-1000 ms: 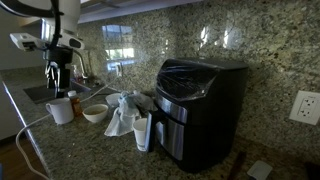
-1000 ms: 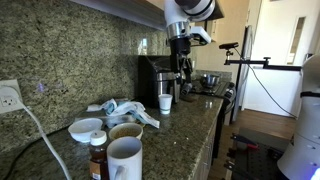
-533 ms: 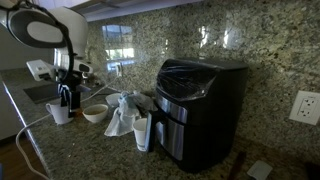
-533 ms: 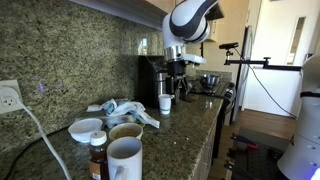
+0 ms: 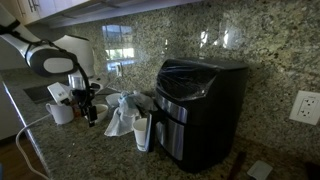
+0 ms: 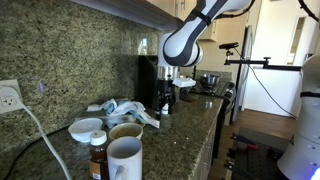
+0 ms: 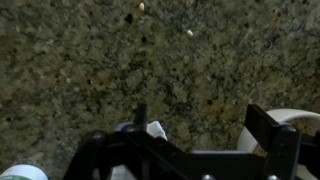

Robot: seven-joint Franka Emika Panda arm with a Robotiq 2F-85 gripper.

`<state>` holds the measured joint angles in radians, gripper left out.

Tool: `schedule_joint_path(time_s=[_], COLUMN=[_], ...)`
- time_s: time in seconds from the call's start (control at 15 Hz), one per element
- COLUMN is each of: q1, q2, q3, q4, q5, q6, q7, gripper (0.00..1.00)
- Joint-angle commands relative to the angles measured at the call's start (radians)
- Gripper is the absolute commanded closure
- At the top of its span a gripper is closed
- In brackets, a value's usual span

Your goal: Use the cloth to wipe the kitchen surface

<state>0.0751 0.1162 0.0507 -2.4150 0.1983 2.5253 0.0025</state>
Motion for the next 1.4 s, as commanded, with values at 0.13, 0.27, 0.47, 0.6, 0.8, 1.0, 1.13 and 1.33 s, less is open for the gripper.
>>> schedule_joint_path(time_s=[0.13,0.27,0.47,0.6,0.8,1.0,1.13,1.33], q1=[0.005,0.016,0.035,0.051,0.116,0.198,0.250,0.310], q2=[0.066,0.090,0.134,0.167,0.218,0.259,0.280,0.300], q3=[0.022,0.015,-0.006,-0.029,-0.118,-0.216,-0.269,-0.322], q4=[0.060,0.078,0.096,0.104,0.112,0.120,0.127,0.134], q5=[-0.030,-0.082,-0.157,-0.208,-0.293,-0.325,-0.323,-0.307], q6=[0.187,0.261,0.362,0.428,0.543,0.619,0.649,0.681], q7=[0.019,0.049,0.091,0.128,0.208,0.250,0.257,0.254], gripper=[0.00,0.00,0.00,0.00,0.00,0.00,0.00,0.00])
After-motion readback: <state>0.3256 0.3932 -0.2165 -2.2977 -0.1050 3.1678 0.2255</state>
